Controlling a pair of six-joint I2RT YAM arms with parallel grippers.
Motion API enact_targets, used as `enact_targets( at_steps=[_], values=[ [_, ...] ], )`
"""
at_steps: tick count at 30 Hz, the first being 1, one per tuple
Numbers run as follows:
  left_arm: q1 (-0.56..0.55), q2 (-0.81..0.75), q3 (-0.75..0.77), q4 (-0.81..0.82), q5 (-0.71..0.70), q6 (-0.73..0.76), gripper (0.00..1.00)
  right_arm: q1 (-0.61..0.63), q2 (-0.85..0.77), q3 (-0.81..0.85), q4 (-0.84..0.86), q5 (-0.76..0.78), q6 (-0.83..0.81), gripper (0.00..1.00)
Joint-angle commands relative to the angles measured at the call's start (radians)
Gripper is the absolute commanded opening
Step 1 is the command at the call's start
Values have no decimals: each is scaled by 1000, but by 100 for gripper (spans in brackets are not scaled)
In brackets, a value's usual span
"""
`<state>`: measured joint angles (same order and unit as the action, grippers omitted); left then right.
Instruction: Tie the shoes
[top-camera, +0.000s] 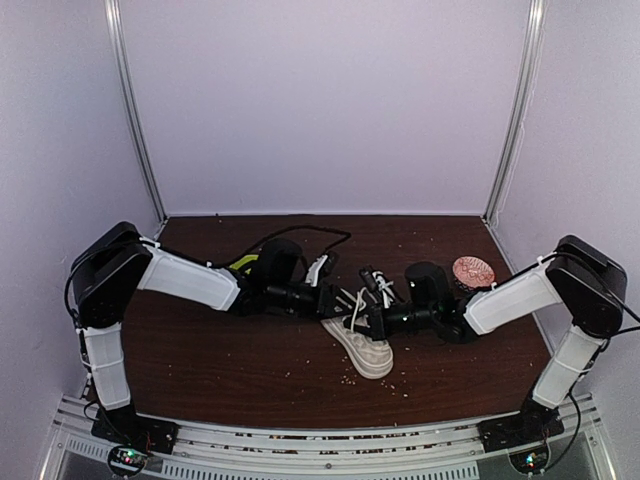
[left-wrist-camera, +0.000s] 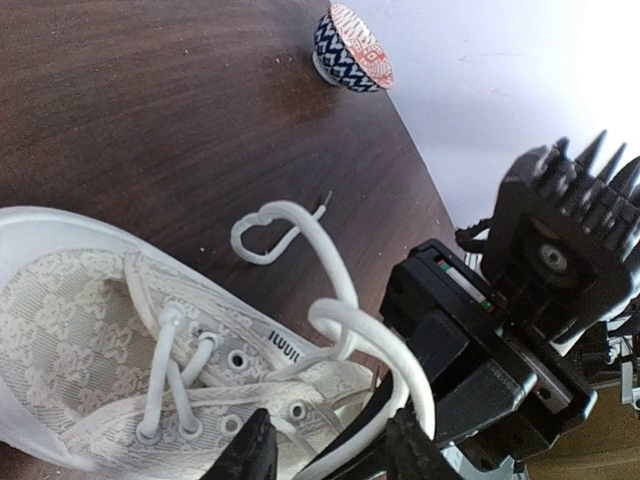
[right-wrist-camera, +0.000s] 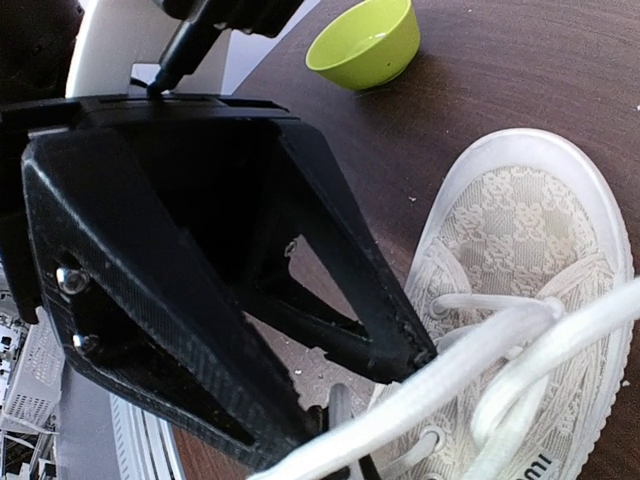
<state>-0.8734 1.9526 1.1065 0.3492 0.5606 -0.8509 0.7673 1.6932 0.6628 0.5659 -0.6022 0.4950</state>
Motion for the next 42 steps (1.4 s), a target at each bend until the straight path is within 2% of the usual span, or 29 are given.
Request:
enact_targets(
  at_steps=[1, 5, 8, 14, 17, 28, 30, 33, 37, 42],
  values=[
    [-16, 1, -18, 34, 74, 5, 38, 1, -49, -7, 79, -3, -14, 0],
    [-16, 1, -31, 52, 85, -6, 26, 2, -64, -13, 83, -5, -13, 0],
    [-16, -7, -41, 63, 95, -4, 24, 1, -71, -13, 81, -7, -13, 0],
    [-16, -25, -61, 60, 112, 11, 12, 1, -83, -14, 79, -11, -13, 0],
    [-16, -37, -73, 50, 106, 21, 0, 1, -91, -16, 78, -10, -15, 0],
    [-15, -114, -110, 46, 20, 27, 0, 2, -95, -26, 55, 5, -19, 0],
    [-13, -127, -112, 30, -2, 32, 0, 1, -103, -27, 27, 21, -27, 6],
    [-6, -149, -115, -17, -45, 39, 0, -1, -139, -38, -36, 70, -63, 23],
    [9, -187, -119, -135, -120, 62, 0, -14, -221, -73, -127, 155, -119, 40],
    [14, -222, -85, -316, -201, 127, 0, -44, -351, -104, -263, 293, -195, 54]
  ],
)
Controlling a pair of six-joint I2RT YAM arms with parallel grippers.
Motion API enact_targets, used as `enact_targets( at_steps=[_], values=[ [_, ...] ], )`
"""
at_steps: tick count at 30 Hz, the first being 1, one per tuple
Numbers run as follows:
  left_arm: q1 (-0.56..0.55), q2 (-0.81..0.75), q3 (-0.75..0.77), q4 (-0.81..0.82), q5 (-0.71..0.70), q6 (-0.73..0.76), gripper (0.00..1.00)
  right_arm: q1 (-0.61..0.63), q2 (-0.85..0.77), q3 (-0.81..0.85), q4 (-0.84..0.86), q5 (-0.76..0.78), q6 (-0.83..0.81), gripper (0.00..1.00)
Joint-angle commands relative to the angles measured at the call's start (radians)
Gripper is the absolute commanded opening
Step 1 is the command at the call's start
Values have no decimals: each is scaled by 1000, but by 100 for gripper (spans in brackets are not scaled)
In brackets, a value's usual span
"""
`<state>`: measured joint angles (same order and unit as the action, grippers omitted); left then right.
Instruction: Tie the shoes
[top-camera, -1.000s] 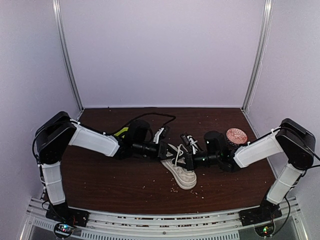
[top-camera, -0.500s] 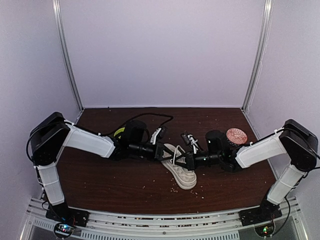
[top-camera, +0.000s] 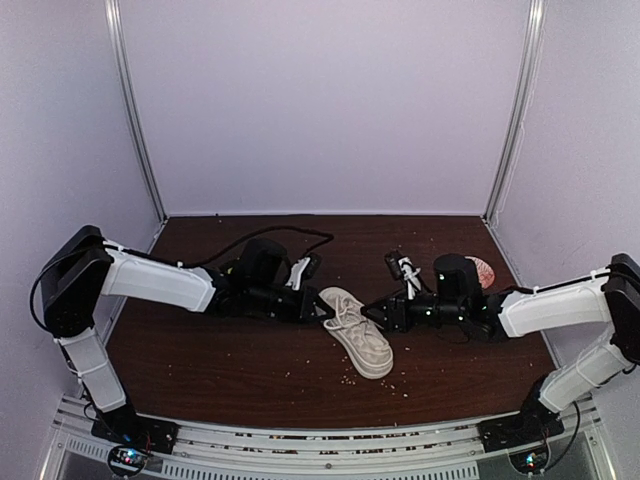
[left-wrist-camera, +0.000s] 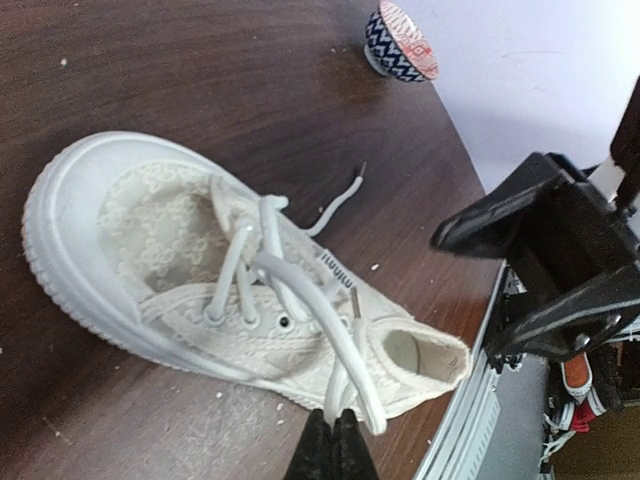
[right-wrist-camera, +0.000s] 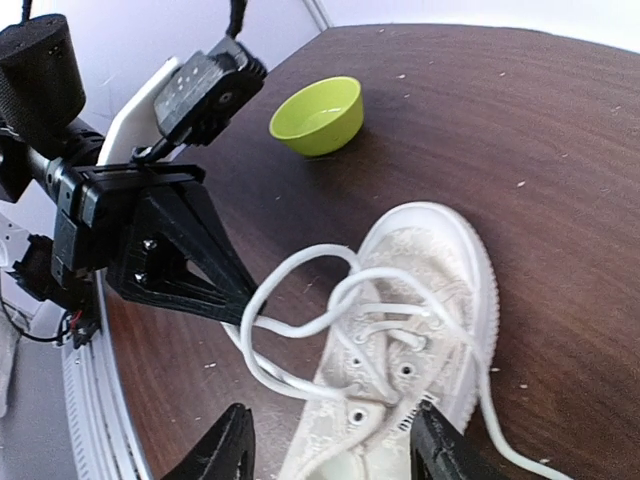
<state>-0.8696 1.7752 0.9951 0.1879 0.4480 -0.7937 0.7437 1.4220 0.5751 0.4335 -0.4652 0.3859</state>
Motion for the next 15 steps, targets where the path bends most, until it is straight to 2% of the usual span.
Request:
enact_targets(
  at_steps=[1, 4, 8, 15],
  values=[
    [10, -52, 33, -181, -104, 79, 0, -24, -94, -5, -184, 212, -111, 55],
    [10, -76, 47, -270, -149, 110, 0, -29, -124, 30, -349, 380, -147, 57],
    [12, -104, 72, -404, -216, 160, 0, -51, -120, 80, -531, 600, -106, 58],
    [12, -166, 60, -544, -333, 196, 0, -74, -51, 132, -682, 770, 29, 58]
  ],
)
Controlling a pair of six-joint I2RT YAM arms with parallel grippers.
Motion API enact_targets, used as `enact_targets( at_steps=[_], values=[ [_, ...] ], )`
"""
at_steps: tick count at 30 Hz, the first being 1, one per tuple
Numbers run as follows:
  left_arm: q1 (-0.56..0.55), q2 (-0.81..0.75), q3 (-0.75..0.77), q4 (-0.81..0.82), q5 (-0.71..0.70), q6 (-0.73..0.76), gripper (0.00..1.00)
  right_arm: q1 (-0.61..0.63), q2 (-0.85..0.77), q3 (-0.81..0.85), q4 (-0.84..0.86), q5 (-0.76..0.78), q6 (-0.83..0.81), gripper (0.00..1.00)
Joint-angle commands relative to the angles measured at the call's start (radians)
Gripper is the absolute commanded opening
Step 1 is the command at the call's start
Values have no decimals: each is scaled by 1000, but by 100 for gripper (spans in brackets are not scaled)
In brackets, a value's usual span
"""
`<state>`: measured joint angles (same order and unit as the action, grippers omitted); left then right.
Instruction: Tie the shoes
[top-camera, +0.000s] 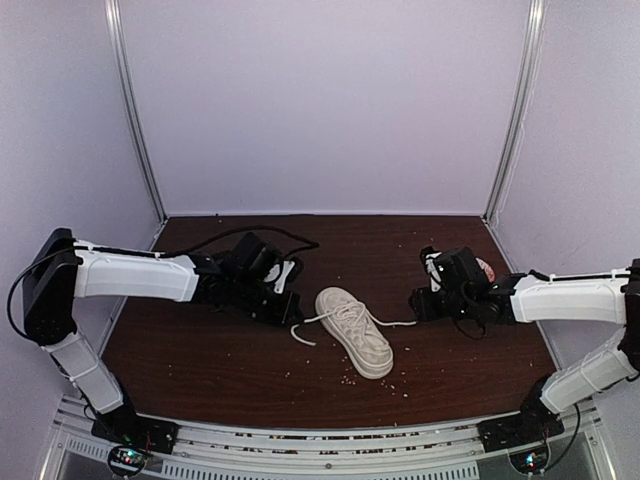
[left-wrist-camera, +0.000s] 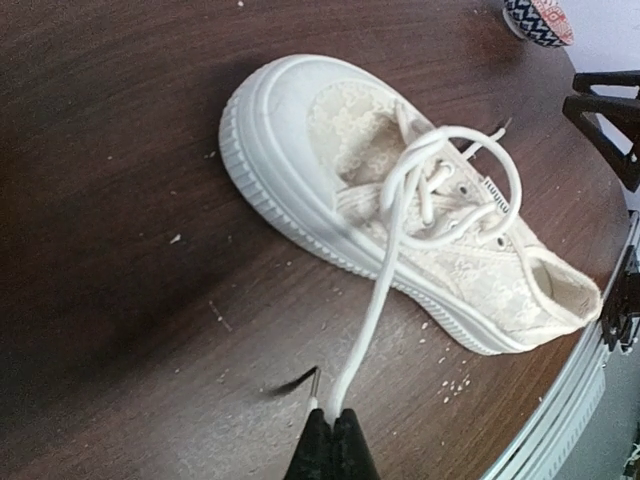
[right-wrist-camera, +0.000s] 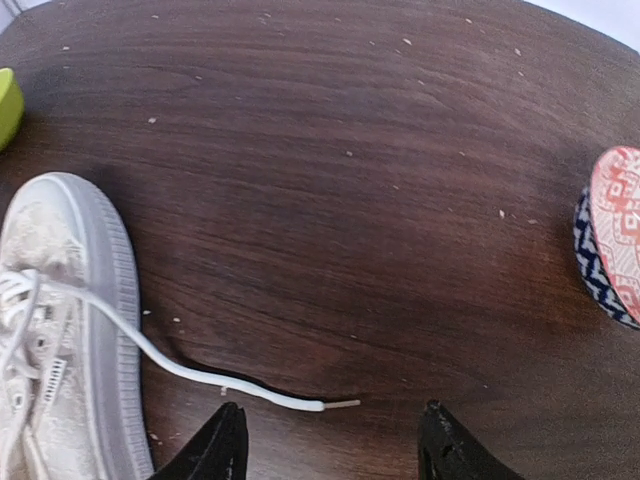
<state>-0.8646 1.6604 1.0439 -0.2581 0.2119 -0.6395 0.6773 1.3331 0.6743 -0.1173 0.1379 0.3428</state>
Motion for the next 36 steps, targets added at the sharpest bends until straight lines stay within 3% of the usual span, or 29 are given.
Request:
enact_targets(
  at_steps=[1, 5, 9, 15, 24, 36],
  values=[
    [8, -61, 4, -108, -110, 37, 0, -10, 52, 41, -135, 171, 77, 58],
    [10, -66, -19, -107, -117, 17, 0, -11, 113, 85, -137, 106, 42, 58],
    [10, -38, -22, -72, -100, 7, 0, -11, 136, 114, -135, 10, -121, 59],
    [16, 76, 61, -16, -55, 7, 0, -17, 132, 169, -193, -130, -235, 60],
    [41, 310, 283, 0, 6, 21, 0, 11, 173, 184, -175, -265, -64, 60],
    [51, 422, 397, -4, 61, 58, 0, 187, 238, 128, -66, -328, 131, 56]
  ],
)
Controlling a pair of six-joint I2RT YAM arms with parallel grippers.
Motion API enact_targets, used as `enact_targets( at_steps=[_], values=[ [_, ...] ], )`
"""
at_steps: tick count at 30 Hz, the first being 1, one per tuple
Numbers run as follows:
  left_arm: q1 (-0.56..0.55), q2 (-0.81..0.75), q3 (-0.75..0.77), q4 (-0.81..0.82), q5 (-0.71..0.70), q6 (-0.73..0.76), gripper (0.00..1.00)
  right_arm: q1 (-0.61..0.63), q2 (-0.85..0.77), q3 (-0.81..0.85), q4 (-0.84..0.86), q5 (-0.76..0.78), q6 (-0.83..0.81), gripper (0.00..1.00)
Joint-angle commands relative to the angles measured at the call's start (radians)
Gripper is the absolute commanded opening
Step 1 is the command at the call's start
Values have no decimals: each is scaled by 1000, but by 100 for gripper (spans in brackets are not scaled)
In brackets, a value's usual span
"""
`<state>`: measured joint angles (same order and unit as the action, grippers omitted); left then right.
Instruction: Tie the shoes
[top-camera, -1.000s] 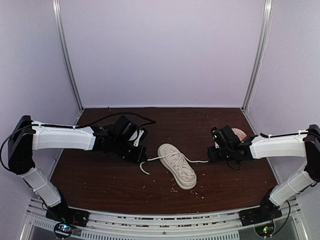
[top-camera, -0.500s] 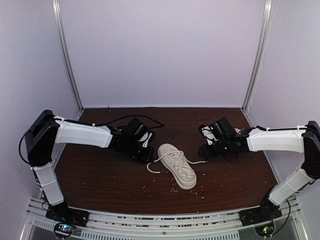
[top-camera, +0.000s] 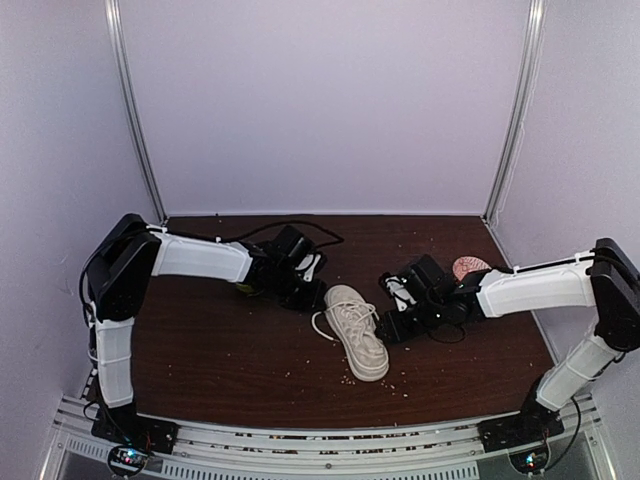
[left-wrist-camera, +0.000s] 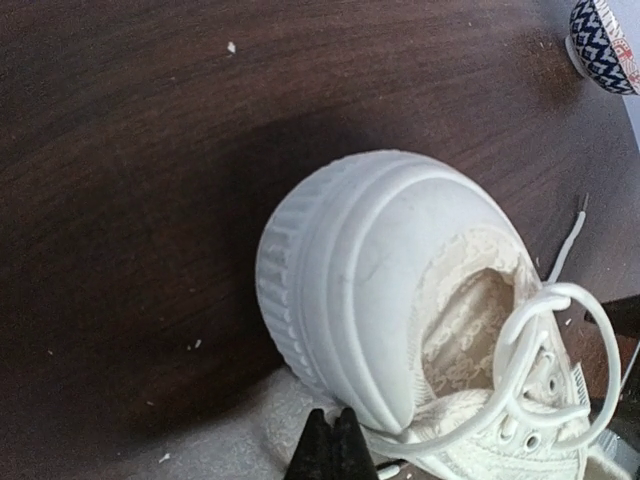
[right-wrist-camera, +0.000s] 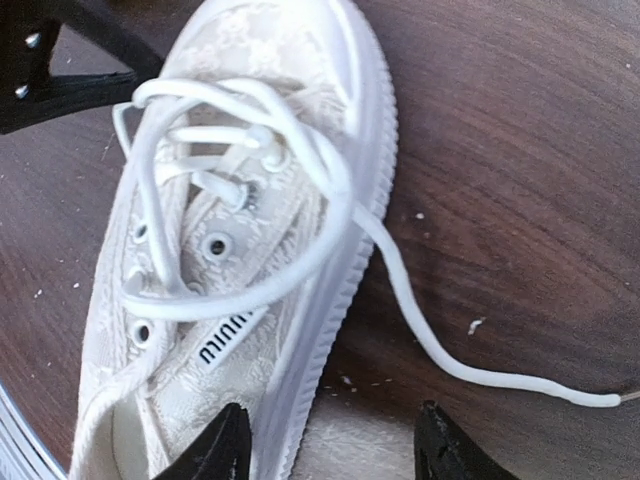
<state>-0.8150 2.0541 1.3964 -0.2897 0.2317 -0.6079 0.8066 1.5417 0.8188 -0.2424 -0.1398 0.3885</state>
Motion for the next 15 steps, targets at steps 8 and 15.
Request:
enact_targets(
  at_steps=[8, 15],
  values=[
    [4, -50, -40, 65, 7, 25, 0, 119, -40, -28, 80, 23, 154, 56],
    [4, -178, -138, 83, -39, 24, 0, 70, -125, -87, 60, 160, 168, 56]
  ],
)
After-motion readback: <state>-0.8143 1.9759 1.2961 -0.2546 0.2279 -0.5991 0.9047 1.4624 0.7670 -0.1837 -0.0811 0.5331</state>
